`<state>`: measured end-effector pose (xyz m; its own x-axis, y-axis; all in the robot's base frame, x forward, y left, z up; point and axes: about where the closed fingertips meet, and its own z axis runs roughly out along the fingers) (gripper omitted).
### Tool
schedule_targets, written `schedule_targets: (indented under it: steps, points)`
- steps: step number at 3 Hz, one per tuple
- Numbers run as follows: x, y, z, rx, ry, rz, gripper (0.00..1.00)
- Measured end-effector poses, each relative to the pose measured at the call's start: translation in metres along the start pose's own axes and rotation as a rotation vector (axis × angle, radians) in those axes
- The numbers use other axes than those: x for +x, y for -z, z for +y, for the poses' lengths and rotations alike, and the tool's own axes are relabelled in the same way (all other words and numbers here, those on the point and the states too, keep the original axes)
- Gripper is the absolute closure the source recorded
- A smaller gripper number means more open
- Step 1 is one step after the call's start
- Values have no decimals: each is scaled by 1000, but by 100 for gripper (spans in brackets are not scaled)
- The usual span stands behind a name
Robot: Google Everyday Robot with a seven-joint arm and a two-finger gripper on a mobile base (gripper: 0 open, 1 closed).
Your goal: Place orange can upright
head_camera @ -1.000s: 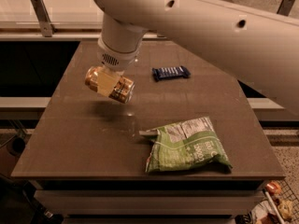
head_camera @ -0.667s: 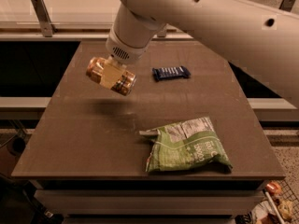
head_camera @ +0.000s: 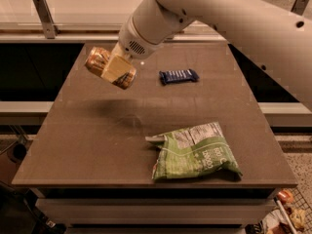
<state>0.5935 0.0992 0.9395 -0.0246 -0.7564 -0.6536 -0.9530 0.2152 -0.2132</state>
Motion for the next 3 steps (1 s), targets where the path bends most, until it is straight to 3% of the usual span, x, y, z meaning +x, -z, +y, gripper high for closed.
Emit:
schedule_targets:
  steps: [1,3]
  points:
    - [-6,-5,3,-40,30,-88,100]
    - [-7,-13,28,-70,18,-271,100]
